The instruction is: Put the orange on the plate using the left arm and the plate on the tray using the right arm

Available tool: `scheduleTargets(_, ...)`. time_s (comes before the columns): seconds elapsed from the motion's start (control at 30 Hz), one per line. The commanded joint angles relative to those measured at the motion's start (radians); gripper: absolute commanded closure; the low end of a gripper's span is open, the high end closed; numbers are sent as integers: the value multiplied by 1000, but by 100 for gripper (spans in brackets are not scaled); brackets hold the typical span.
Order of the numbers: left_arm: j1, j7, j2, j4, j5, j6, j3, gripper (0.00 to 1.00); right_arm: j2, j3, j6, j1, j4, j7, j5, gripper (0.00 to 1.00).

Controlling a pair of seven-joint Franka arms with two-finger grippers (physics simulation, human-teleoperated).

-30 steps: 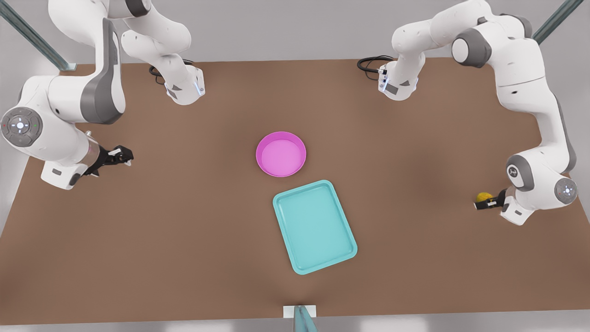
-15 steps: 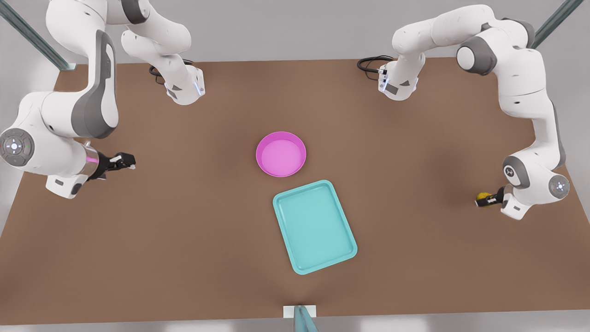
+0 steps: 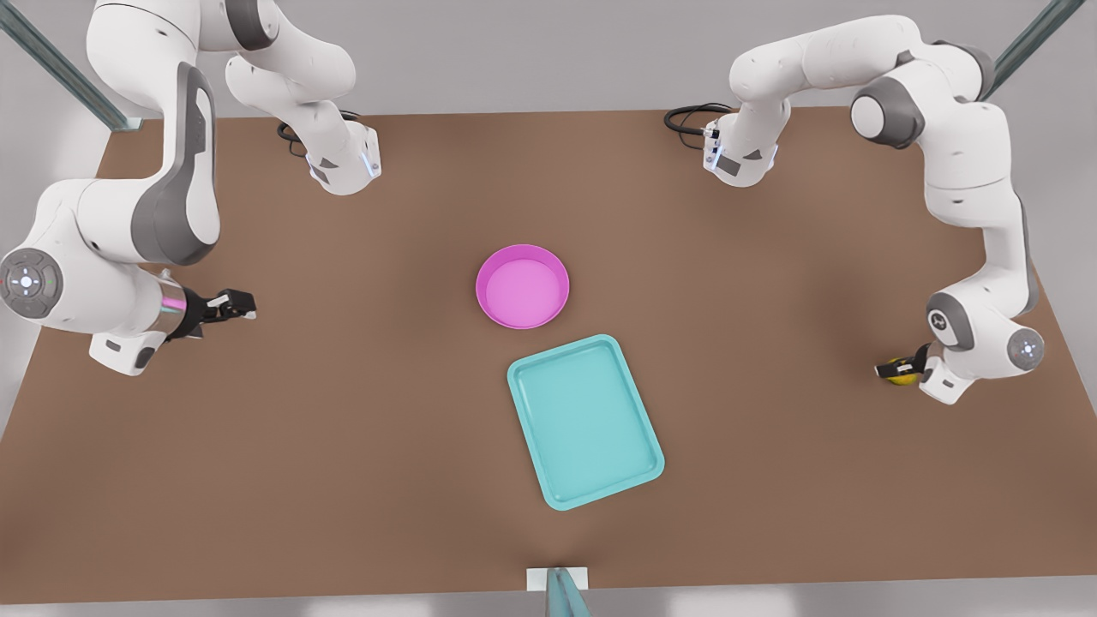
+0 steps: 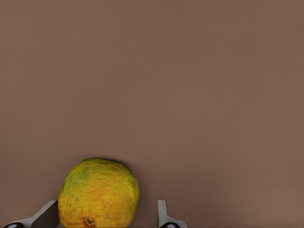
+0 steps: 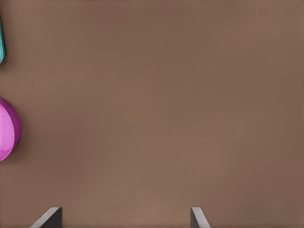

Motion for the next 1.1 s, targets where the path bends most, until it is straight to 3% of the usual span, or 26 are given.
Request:
scheduleTargets(0.0,-1,48,2,2,2,24,1,0,0,-1,-1,0,1,3,1,0)
scheduleTargets(0.27,6,57,11,2,6,29,1,0,3,1,-7,-19,-5,-5,1,0)
scheduleTargets(0.3,6,57,11,2,8,31,1,6,3,1,-11,-26,-8,-8,3,0)
scheduleTargets(0.37,6,57,11,5,11,34,1,33,3,1,-14,-32,-5,-9,3,0)
scheduleTargets(0.63,-4,23,-32,7,-1,17,-1,46,5,1,-18,-34,-11,-8,3,0)
scheduleTargets(0.67,-46,-38,-89,2,-1,-46,-8,46,5,1,-18,-34,-10,-8,3,0)
scheduleTargets(0.73,-307,-253,-224,2,-1,-216,-14,45,5,1,-18,-34,-8,-6,10,0)
scheduleTargets(0.8,-479,-351,-229,137,-4,-365,-40,45,6,1,-17,-29,-7,0,10,0)
scheduleTargets(0.87,-556,-542,-235,175,-1,-477,-215,45,12,1,-17,-28,-5,1,18,0)
scheduleTargets(0.9,-643,-673,-221,218,-1,-486,-260,45,14,1,-17,-29,-4,1,24,0)
scheduleTargets(1.07,-1042,-1110,-63,447,-7,-477,-263,45,15,1,-17,-26,-2,3,24,0)
